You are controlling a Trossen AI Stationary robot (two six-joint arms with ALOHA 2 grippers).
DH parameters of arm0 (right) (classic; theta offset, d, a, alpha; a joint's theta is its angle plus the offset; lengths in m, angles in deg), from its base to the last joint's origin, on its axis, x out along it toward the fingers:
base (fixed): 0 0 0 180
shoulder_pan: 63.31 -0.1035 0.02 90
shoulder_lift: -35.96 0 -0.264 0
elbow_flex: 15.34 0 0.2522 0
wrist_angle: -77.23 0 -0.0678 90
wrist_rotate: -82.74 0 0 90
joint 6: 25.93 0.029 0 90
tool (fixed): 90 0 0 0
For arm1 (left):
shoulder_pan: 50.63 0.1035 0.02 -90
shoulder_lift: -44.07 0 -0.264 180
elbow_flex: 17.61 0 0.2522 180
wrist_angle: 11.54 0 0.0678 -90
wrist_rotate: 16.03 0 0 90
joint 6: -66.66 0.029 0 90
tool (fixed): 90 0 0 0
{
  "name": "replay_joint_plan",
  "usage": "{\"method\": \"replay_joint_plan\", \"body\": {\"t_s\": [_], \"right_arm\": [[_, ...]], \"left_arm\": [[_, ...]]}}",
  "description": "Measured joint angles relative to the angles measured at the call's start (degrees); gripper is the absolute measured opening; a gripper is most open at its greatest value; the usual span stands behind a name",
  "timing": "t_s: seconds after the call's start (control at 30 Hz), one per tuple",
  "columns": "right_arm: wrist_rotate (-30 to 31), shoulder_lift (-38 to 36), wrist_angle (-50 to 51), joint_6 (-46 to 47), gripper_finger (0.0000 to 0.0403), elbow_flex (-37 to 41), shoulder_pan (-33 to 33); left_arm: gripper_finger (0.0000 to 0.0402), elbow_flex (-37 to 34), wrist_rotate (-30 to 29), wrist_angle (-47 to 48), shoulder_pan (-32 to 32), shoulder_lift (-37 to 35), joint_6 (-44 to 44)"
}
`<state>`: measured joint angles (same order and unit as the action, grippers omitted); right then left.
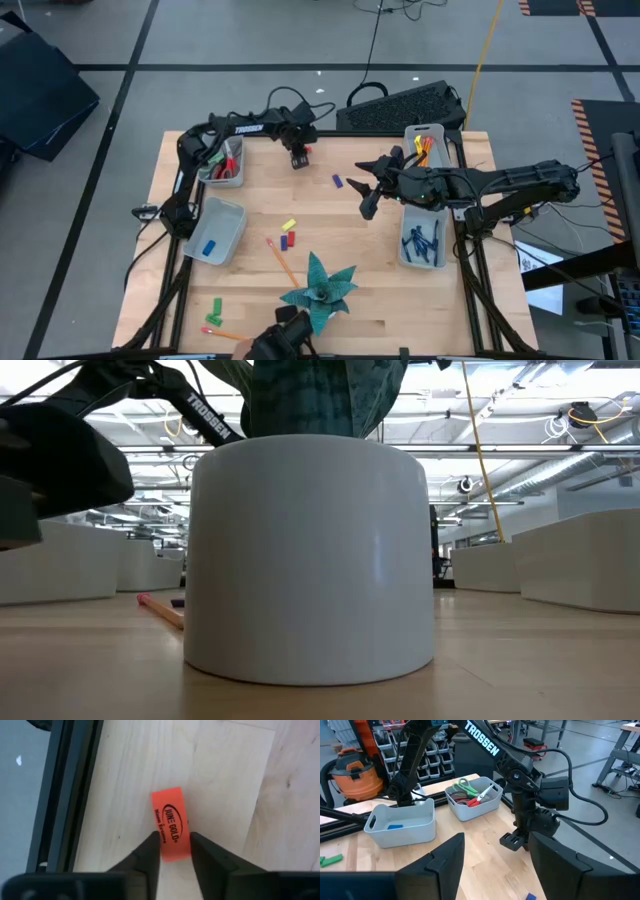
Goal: Sort crayons/erasers/pens/pencils in bins
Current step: Put the orange eraser into the bottom left gray bin
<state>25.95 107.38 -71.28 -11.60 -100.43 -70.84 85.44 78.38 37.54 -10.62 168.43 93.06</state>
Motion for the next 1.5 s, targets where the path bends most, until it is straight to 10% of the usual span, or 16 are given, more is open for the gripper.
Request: {"method": "replay_joint_plan", "body": {"t_s": [0.8, 1.17, 1.5], "right_arm": [[2.9, 0.0, -4.7, -5.1, 0.0212, 0.0, 2.8], [2.7, 0.0, -6.4, -14.0, 0.0212, 0.0, 6.1], [-3.4, 0.6, -13.5, -22.7, 0.0212, 0.0, 14.0]], "left_arm": [[0.0054, -0.1, -3.3, 22.3, -6.7, -13.1, -14.3], [0.0057, -0.6, -3.0, 46.1, -14.7, -23.9, -34.3], [0.0057, -11.1, -0.9, 54.4, -34.2, -39.5, -63.6]]}}
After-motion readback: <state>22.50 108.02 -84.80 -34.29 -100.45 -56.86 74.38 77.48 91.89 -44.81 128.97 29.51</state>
